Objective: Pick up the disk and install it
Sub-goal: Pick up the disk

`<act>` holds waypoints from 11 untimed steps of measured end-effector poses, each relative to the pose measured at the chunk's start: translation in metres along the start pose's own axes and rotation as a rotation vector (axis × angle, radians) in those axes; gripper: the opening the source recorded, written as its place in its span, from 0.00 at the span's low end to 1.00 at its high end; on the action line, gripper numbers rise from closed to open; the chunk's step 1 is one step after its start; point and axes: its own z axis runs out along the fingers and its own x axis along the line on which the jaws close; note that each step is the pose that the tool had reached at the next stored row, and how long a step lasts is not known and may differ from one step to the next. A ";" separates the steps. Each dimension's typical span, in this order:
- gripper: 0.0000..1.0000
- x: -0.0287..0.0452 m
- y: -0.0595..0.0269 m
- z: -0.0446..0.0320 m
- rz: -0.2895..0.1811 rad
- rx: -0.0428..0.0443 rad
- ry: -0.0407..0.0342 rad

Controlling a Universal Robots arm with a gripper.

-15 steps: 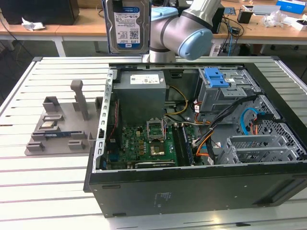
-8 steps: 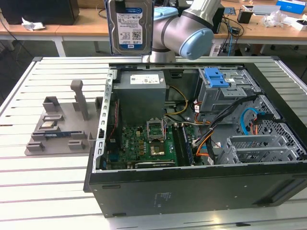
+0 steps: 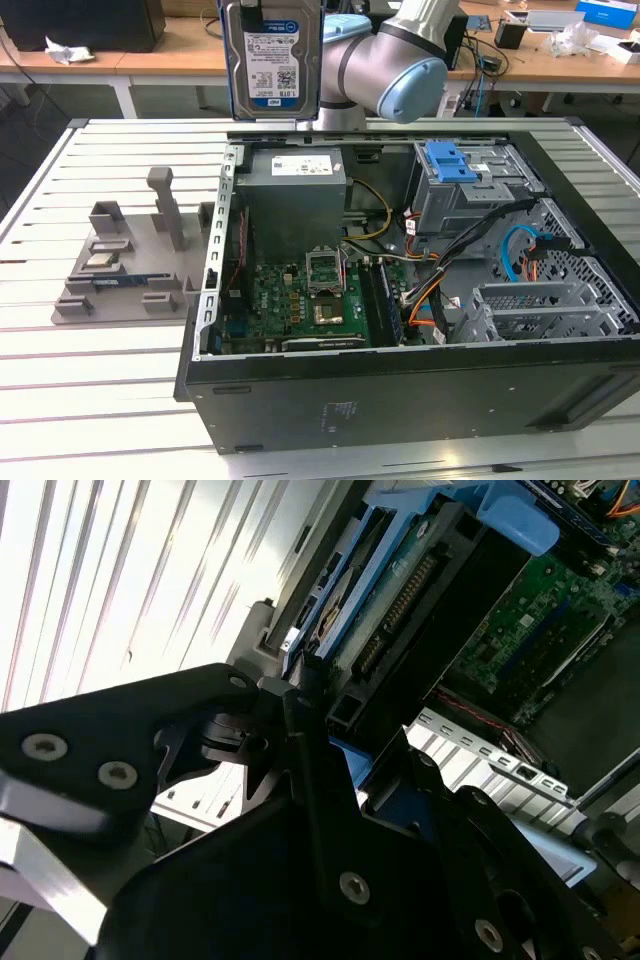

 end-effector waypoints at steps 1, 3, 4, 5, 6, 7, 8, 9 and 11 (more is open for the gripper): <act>0.36 0.0017 -0.0002 0.0001 0.000 0.0000 0.0000; 0.36 0.0061 -0.0005 0.0001 0.000 0.0000 0.0000; 0.36 0.0081 -0.0007 0.0001 0.000 -0.0001 0.0000; 0.36 0.0096 -0.0009 0.0002 0.000 -0.0001 0.0000; 0.36 0.0111 -0.0011 0.0002 0.000 0.0000 0.0000; 0.36 0.0126 -0.0012 0.0003 0.000 0.0000 0.0000; 0.36 0.0143 -0.0013 0.0003 0.000 -0.0001 0.0000; 0.36 0.0162 -0.0015 0.0003 0.000 0.0000 0.0000; 0.36 0.0205 -0.0018 0.0004 0.000 0.0000 0.0000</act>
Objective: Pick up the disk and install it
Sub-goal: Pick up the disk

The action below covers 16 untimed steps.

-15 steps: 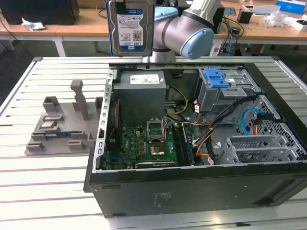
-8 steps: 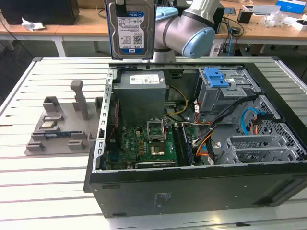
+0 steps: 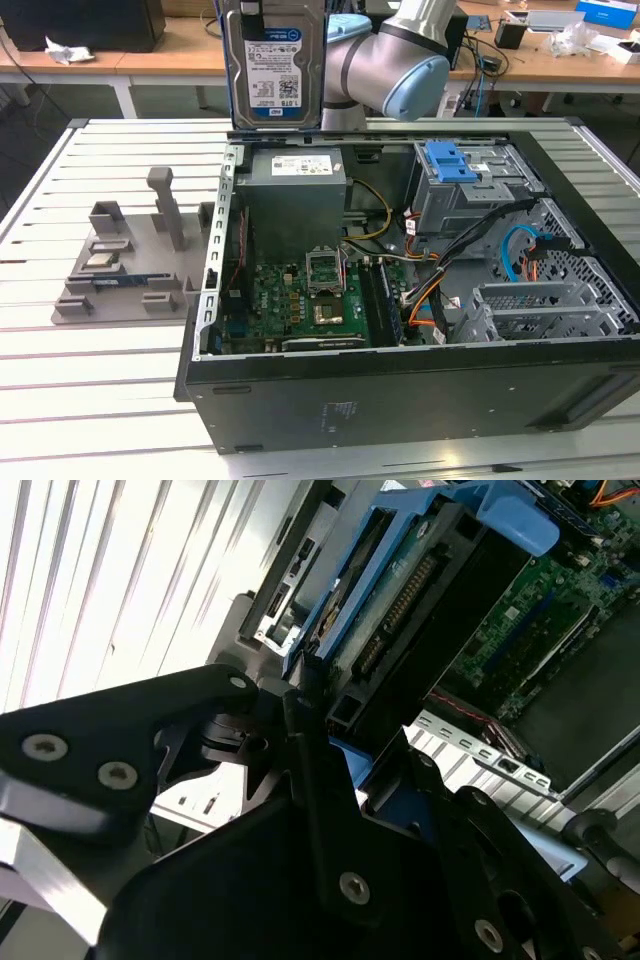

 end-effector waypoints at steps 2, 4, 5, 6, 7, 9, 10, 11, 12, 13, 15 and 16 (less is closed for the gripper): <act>0.36 0.0033 -0.0002 0.0000 0.000 0.0000 0.0001; 0.36 0.0074 -0.0005 0.0001 0.000 0.0000 0.0000; 0.36 0.0100 -0.0007 0.0002 0.000 0.0000 -0.0001; 0.36 0.0115 -0.0008 0.0002 0.000 0.0000 0.0000; 0.36 0.0129 -0.0008 0.0002 0.000 -0.0001 0.0000; 0.36 0.0170 -0.0011 0.0004 0.000 0.0000 -0.0001; 0.36 0.0187 -0.0012 0.0004 0.000 -0.0001 0.0000; 0.36 0.0214 -0.0013 0.0004 0.000 -0.0001 0.0000; 0.36 0.0244 -0.0015 0.0005 0.000 0.0000 0.0000; 0.36 0.0260 -0.0015 0.0005 0.000 0.0000 0.0000; 0.36 0.0303 -0.0018 0.0006 0.000 0.0000 0.0000; 0.36 0.0317 -0.0019 0.0006 0.000 -0.0001 0.0001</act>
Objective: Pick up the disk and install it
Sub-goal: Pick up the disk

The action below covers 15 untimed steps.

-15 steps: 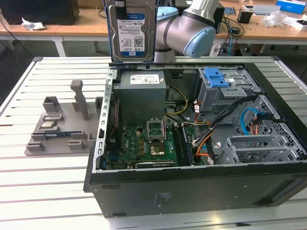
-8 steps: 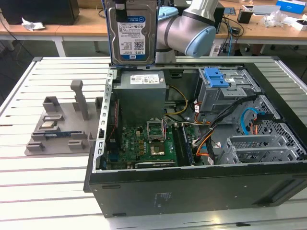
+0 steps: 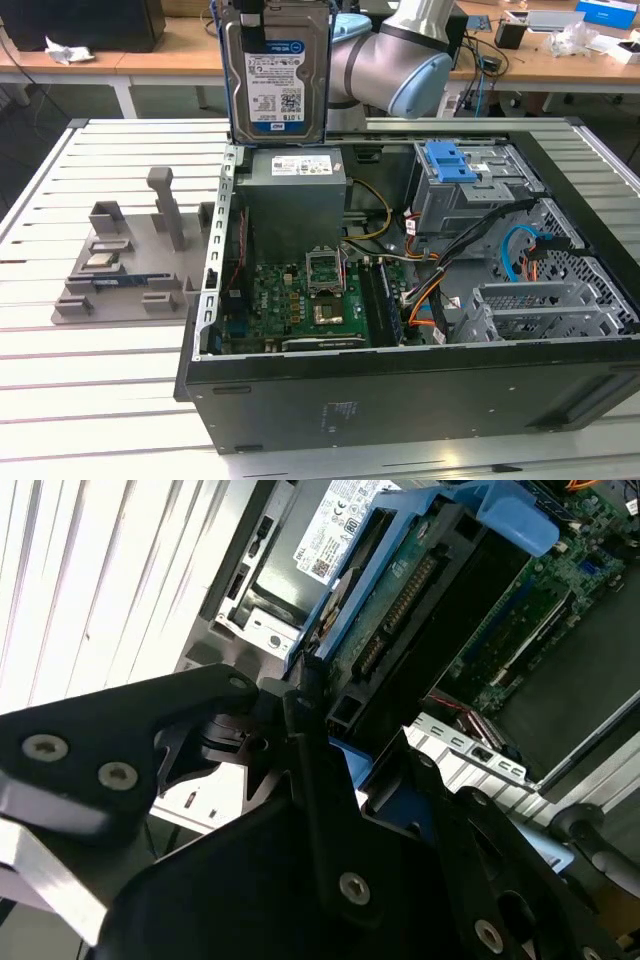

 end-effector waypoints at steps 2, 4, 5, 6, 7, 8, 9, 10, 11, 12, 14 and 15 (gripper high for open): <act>0.36 0.0036 -0.0001 0.0001 0.000 0.0001 0.0000; 0.36 0.0069 -0.0003 0.0002 0.000 0.0001 -0.0001; 0.36 0.0084 -0.0004 0.0002 0.000 0.0001 -0.0001; 0.36 0.0109 -0.0006 0.0002 0.000 0.0001 0.0000; 0.36 0.0136 -0.0008 0.0003 0.000 0.0001 -0.0001; 0.36 0.0152 -0.0009 0.0003 0.000 0.0001 -0.0001; 0.36 0.0169 -0.0009 0.0004 0.000 0.0001 -0.0001; 0.36 0.0195 -0.0010 0.0004 0.000 0.0001 -0.0001; 0.36 0.0210 -0.0011 0.0004 0.000 0.0001 -0.0001; 0.36 0.0225 -0.0012 0.0004 0.000 0.0001 0.0000; 0.36 0.0265 -0.0013 0.0005 0.000 0.0000 0.0000; 0.36 0.0279 -0.0014 0.0005 0.000 0.0001 0.0000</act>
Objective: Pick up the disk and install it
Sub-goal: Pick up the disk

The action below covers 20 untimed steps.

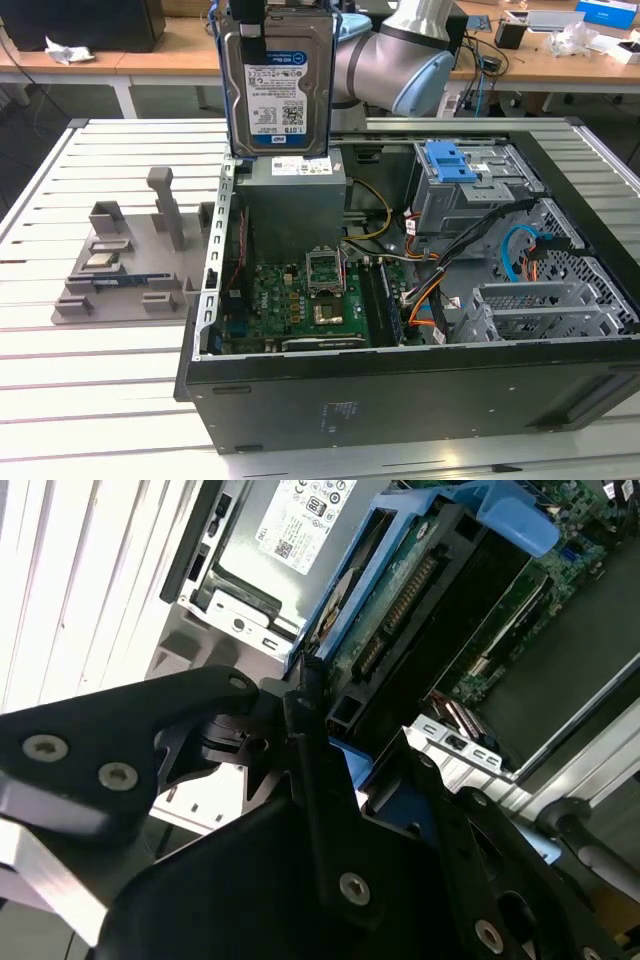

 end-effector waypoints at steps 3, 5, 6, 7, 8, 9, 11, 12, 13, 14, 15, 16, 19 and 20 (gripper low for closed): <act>0.36 0.0055 -0.0003 0.0001 0.000 0.0000 0.0000; 0.36 0.0114 -0.0005 0.0002 0.000 0.0000 0.0000; 0.36 0.0155 -0.0007 0.0003 0.000 0.0000 0.0000; 0.36 0.0178 -0.0009 0.0003 0.000 0.0000 -0.0001; 0.36 0.0193 -0.0009 0.0004 0.000 0.0000 0.0000; 0.36 0.0219 -0.0011 0.0004 0.000 0.0000 -0.0001; 0.36 0.0269 -0.0012 0.0005 0.000 0.0000 0.0000; 0.36 0.0298 -0.0013 0.0006 0.000 0.0000 -0.0001; 0.36 0.0326 -0.0014 0.0006 0.000 0.0000 0.0000; 0.36 0.0346 -0.0014 0.0006 0.000 0.0000 0.0000; 0.36 0.0369 -0.0015 0.0007 0.000 0.0000 0.0000; 0.36 0.0386 -0.0016 0.0007 0.000 -0.0001 0.0000; 0.36 0.0453 -0.0018 0.0008 0.000 0.0000 0.0000; 0.36 0.0469 -0.0019 0.0009 0.000 0.0000 0.0000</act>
